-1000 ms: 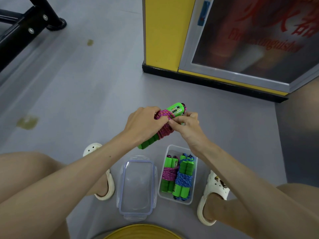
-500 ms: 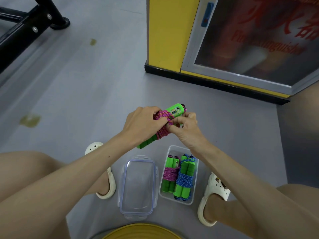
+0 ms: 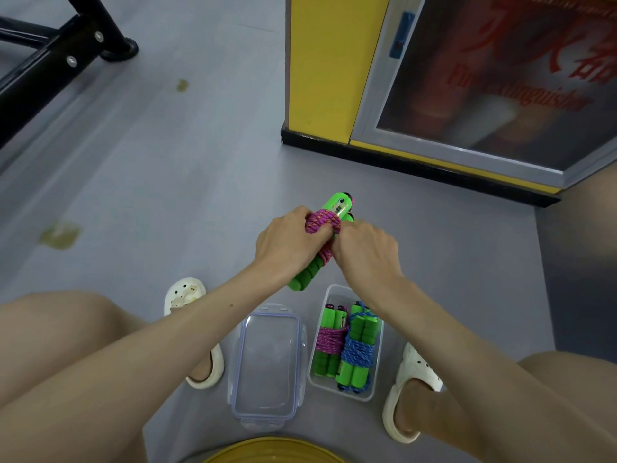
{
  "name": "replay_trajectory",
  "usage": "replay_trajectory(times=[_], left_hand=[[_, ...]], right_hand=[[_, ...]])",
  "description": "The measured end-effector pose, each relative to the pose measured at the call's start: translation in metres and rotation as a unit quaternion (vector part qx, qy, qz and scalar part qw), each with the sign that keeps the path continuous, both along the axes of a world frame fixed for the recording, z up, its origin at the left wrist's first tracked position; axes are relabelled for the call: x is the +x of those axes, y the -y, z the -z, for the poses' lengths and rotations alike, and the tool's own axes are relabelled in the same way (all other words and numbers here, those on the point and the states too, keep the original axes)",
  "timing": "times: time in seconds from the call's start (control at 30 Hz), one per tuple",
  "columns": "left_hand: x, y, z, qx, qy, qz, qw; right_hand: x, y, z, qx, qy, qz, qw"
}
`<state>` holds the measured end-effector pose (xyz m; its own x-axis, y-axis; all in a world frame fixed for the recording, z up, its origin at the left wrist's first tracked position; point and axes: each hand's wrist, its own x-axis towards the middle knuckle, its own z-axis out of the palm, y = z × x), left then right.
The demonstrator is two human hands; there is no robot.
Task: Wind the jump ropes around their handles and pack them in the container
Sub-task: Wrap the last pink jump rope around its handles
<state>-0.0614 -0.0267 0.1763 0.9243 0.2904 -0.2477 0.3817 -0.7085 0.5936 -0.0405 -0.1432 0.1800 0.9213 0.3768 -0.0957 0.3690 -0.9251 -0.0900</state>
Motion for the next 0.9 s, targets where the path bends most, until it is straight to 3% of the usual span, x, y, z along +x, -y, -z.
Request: replay_trajectory(times=[0.17, 0.27, 0.37, 0.67, 0.9], left_hand=[[0.002, -0.007, 0.005, -0.135, -0.002, 0.019, 0.991], [-0.001, -0.008, 0.004, -0.319, -0.041, -0.011, 0.947], [-0.002, -0.008, 0.003, -0.43, -0.088, -0.031, 0.898], [-0.002, -0.007, -0.012, -0.559, -0.065, -0.1, 0.82], [0.001, -0.01, -0.019, -0.622, -0.087, -0.133, 0.766]], right_hand=[[0.006, 0.011, 0.008, 0.16, -0.01, 0.04, 0.986], [0.01, 0.018, 0.015, 0.257, 0.008, 0.027, 0.966], [0.009, 0.022, 0.021, 0.3, 0.01, 0.014, 0.954], [0.016, 0.035, 0.014, 0.3, 0.117, -0.087, 0.943], [0.016, 0.04, 0.016, 0.371, 0.108, -0.087, 0.918]])
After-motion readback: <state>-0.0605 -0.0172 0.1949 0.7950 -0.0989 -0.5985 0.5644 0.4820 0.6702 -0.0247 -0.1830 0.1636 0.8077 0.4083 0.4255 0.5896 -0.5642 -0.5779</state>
